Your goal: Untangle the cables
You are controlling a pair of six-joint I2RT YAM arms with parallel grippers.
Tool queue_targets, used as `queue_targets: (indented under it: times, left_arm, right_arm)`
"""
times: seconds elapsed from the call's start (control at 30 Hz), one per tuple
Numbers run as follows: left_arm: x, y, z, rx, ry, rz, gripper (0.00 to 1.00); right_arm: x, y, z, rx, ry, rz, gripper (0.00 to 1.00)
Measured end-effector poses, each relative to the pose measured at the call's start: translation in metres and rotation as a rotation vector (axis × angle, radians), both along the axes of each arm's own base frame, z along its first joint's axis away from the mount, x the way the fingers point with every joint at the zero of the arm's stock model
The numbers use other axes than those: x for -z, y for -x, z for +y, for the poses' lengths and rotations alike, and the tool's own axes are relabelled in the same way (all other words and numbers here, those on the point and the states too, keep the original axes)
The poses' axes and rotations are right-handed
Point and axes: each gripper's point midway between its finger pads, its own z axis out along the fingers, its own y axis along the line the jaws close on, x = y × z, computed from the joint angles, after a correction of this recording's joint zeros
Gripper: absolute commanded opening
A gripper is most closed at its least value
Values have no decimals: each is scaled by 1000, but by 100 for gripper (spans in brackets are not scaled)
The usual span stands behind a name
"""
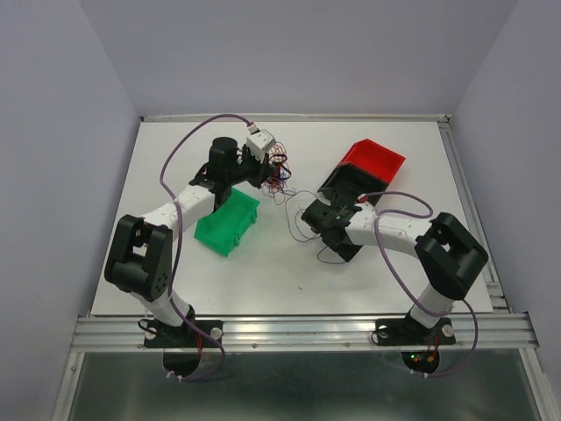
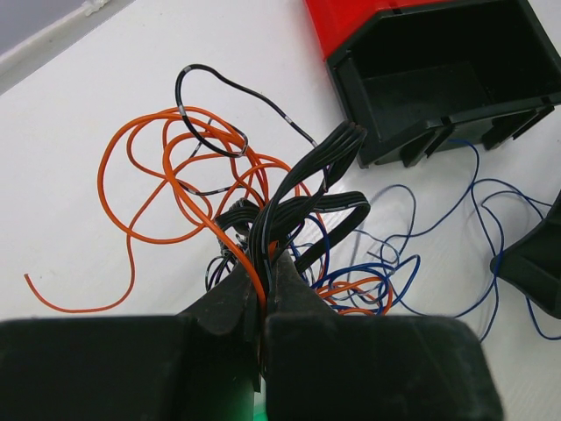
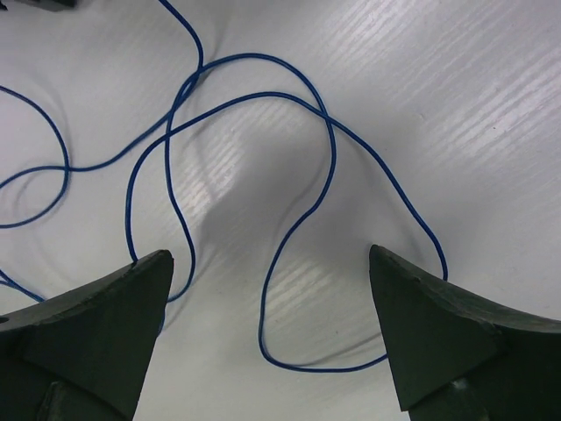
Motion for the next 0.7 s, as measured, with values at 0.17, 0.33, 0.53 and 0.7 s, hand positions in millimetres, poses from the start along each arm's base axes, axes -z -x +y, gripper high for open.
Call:
queue_targets:
  times: [0.17, 0.33, 0.53, 0.7]
  left_arm:
    - [0, 0, 0, 3, 1, 1, 0]
    - [0, 1, -1, 7, 2, 0, 0]
    - [0, 1, -1, 10, 3, 1, 0]
    - [0, 1, -1, 12, 3, 1, 0]
  right_arm:
    - [0, -12, -2, 33, 13, -60, 88]
    - [4, -31, -6, 61, 58, -83, 89]
    - [6, -58, -16, 98, 89, -100, 29]
    - [8, -67, -16, 86, 102, -94, 1]
